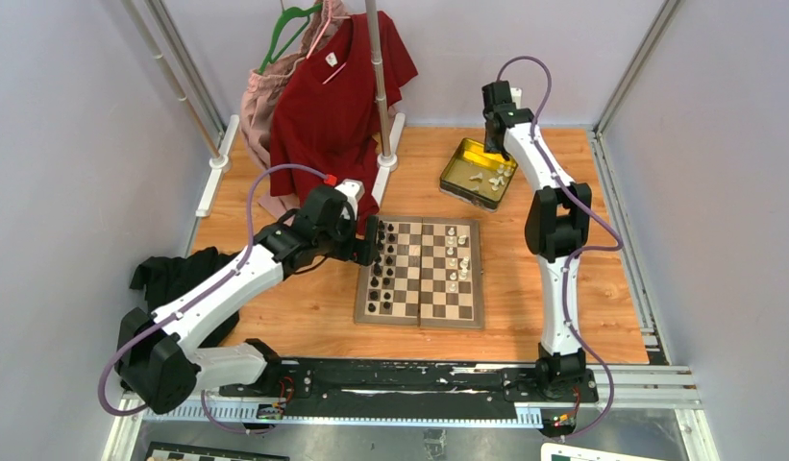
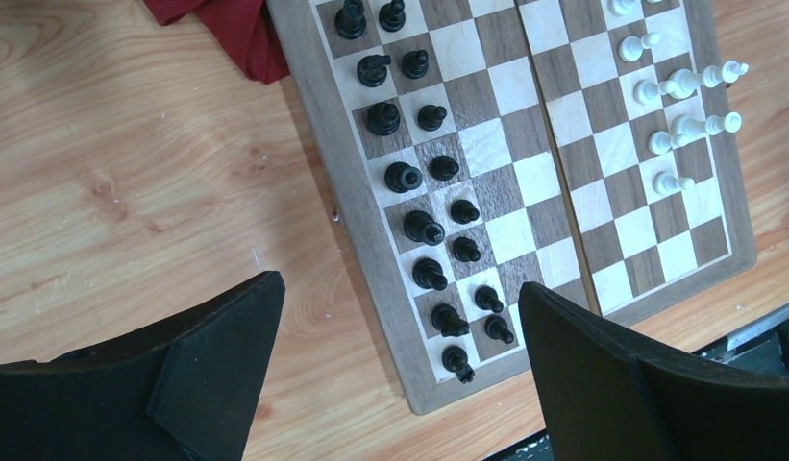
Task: Set up the chess pieces on the board
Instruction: Pick up the chess piece from the storage box.
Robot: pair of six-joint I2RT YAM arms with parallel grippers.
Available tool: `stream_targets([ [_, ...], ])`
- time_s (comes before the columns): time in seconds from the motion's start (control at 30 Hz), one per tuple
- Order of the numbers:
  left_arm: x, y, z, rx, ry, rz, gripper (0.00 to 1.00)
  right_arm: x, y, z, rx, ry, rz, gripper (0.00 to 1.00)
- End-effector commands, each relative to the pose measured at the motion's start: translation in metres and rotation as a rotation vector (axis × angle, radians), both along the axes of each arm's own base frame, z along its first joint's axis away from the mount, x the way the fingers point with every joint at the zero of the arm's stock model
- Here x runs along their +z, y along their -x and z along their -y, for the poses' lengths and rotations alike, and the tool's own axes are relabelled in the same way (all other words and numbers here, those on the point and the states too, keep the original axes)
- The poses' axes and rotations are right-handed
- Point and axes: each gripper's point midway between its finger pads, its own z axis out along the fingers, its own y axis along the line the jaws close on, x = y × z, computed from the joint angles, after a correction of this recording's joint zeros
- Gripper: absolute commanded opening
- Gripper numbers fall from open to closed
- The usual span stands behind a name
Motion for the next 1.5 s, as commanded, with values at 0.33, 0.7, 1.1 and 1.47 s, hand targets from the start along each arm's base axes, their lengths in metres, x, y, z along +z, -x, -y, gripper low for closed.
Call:
stream_targets([
  [0.33, -0.001, -0.013, 0.011, -0.024, -0.018, -0.013, 0.98, -0.040, -0.029, 0.018, 0.021, -0.031, -0.006, 0.43],
  [0.7, -0.007, -0.018, 0.015, -0.023, -0.034, -0.037, 0.98, -0.071, -0.026, 0.021, 0.023, -0.040, -0.059, 0.42],
  [1.1, -0.011, -0.019, 0.015, -0.026, -0.044, -0.046, 0.98, -0.087, -0.015, 0.023, 0.015, -0.049, -0.099, 0.34],
  [1.47, -0.012, -0.015, 0.013, -0.027, -0.041, -0.042, 0.98, -0.074, -0.016, 0.021, 0.048, -0.038, -0.084, 0.04],
])
